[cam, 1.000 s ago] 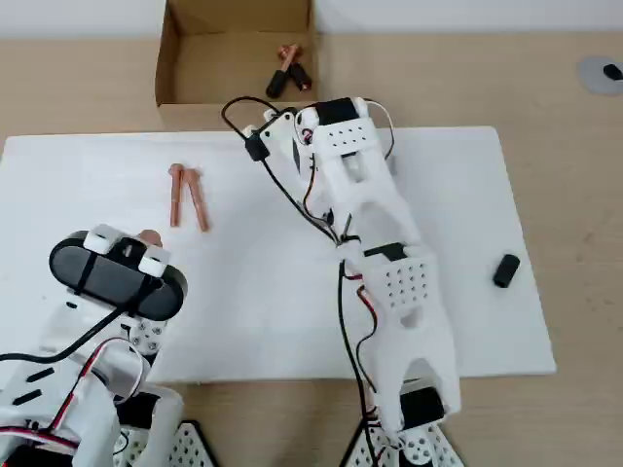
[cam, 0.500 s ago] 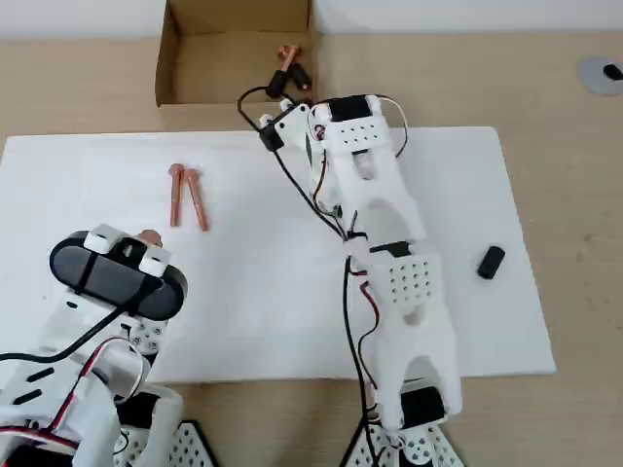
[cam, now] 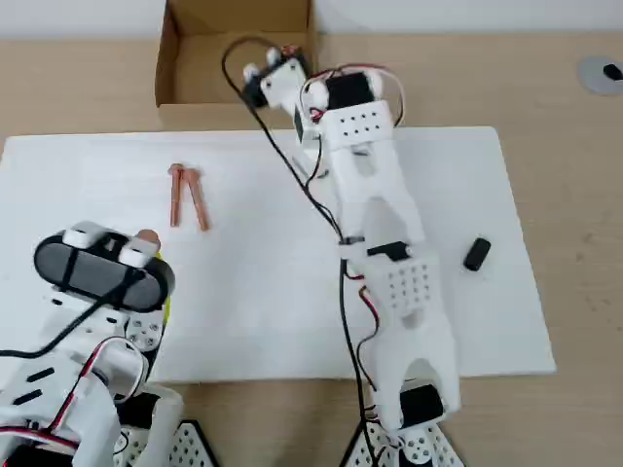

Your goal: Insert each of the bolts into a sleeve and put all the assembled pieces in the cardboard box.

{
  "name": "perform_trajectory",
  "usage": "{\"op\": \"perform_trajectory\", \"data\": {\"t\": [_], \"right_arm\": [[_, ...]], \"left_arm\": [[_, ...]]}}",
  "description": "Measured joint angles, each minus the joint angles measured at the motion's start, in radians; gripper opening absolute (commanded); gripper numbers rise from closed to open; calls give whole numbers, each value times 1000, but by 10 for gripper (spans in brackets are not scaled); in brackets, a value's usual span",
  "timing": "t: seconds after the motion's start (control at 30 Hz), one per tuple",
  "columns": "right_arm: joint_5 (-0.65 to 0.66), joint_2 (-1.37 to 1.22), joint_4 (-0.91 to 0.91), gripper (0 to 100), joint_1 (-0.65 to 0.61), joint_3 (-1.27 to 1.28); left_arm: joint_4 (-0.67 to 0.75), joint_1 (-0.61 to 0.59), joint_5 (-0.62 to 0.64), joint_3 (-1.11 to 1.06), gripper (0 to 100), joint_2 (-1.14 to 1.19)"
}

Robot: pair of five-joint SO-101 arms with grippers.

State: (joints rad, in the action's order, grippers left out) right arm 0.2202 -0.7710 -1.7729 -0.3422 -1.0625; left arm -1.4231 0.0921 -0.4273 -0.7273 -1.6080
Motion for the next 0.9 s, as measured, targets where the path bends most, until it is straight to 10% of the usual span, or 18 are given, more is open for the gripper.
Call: {"op": "perform_trajectory", "data": {"t": [0.47, 0.9], "right_arm": [[-32, 760, -2, 10, -28, 31], [-35, 1496, 44, 10, -157, 895]], "left_arm": [[138, 0, 40, 3, 5, 0], [311, 0, 98, 3, 5, 0]]}}
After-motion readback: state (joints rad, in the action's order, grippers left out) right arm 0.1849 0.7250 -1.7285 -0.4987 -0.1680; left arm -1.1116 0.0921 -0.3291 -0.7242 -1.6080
